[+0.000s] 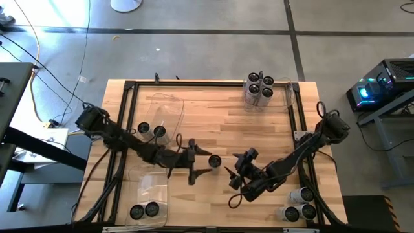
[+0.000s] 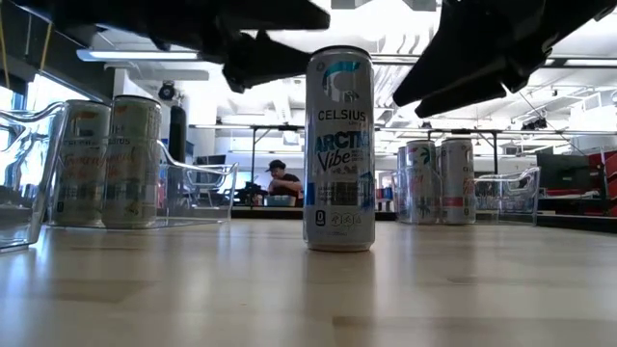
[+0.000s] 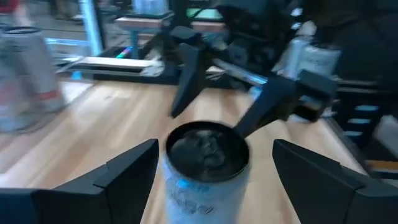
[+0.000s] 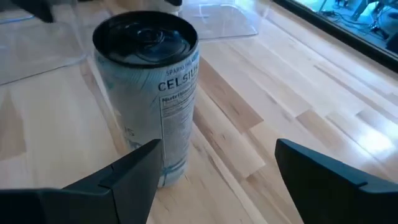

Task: Sort soda cans
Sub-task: Put the white blue soda can into the bottom transparent bin

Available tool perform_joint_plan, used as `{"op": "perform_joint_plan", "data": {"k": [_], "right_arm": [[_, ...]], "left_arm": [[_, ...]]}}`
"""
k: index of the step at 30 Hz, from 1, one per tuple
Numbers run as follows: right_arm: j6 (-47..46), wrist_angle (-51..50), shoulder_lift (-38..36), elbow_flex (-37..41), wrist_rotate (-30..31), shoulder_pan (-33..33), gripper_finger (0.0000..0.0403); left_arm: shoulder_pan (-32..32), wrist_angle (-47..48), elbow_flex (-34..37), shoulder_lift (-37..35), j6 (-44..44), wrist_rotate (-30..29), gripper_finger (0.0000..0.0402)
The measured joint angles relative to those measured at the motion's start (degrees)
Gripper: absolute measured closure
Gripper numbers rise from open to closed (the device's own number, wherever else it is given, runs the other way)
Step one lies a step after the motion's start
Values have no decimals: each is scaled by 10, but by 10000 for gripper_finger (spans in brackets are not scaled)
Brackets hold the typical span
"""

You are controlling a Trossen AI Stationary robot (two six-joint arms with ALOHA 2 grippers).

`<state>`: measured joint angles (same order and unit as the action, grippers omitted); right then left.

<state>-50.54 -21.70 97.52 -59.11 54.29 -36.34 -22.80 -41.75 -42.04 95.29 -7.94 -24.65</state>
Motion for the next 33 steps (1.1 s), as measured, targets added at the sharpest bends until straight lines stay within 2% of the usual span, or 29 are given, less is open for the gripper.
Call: {"op": "perform_joint_plan", "data": {"k": [2, 10, 23, 28, 33], "right_arm": [[0, 1, 0, 0, 6, -1, 96], [0, 2, 0, 0, 8, -1, 96], [7, 17, 0, 0, 1, 1, 96], [83, 74, 16, 0, -69, 24, 96], [159, 138, 52, 0, -79, 51, 96]], "left_arm": [[5, -19, -2, 10, 1, 16, 91], [23, -18, -2, 27, 10, -5, 91], [33, -15, -2, 27, 35, 6, 91], [38, -15, -2, 27, 27, 30, 91], [46, -14, -2, 27, 21, 80, 91]]}}
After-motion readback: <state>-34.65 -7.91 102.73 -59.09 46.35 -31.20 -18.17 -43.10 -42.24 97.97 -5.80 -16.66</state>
